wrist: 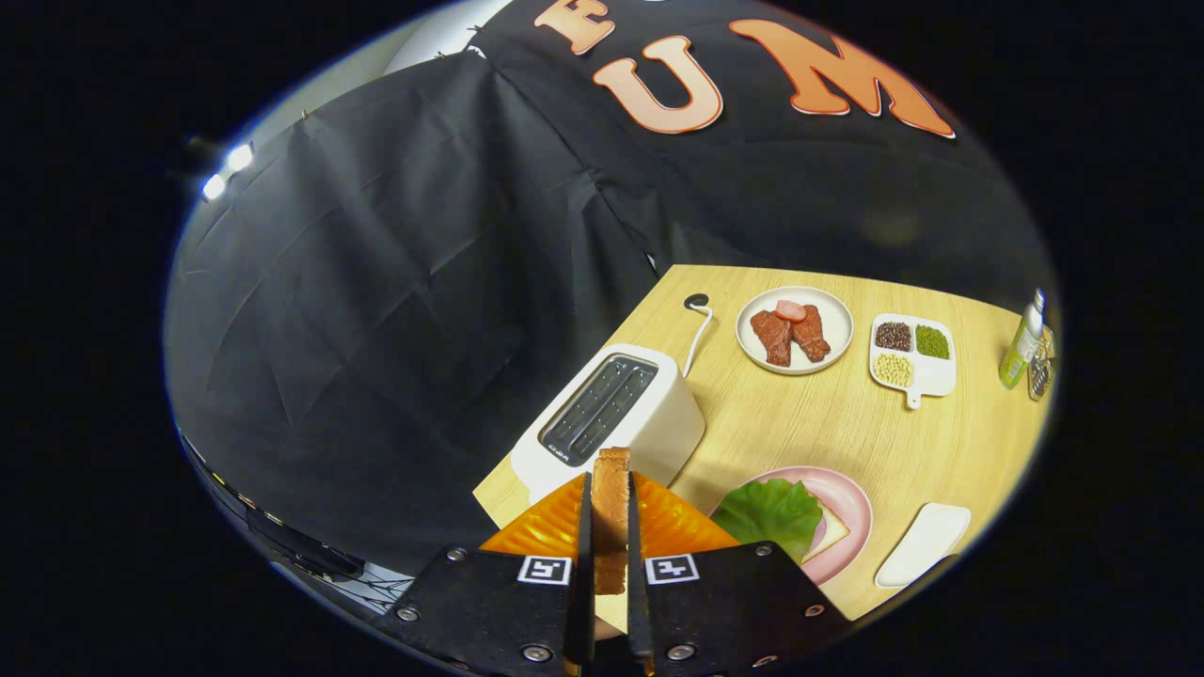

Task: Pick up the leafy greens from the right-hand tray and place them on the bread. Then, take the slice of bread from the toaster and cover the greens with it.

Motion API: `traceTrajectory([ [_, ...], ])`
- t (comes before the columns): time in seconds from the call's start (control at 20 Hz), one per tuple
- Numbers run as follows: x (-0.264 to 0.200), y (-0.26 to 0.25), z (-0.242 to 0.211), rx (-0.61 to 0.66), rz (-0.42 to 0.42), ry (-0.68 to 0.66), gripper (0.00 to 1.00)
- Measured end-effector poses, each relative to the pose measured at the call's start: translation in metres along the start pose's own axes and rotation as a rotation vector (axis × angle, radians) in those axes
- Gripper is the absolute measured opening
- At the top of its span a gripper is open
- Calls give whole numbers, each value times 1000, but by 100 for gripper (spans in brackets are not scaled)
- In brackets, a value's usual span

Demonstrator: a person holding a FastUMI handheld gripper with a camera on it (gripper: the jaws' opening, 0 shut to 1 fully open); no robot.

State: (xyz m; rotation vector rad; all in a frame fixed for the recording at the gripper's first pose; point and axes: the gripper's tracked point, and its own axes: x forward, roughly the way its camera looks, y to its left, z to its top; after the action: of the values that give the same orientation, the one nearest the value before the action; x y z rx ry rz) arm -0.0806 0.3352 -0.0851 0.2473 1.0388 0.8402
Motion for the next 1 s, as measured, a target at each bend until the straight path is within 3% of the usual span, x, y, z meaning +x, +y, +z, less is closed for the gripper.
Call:
traceTrajectory([
  [1.0, 32, -101, -78, 153, 50, 44, 14],
])
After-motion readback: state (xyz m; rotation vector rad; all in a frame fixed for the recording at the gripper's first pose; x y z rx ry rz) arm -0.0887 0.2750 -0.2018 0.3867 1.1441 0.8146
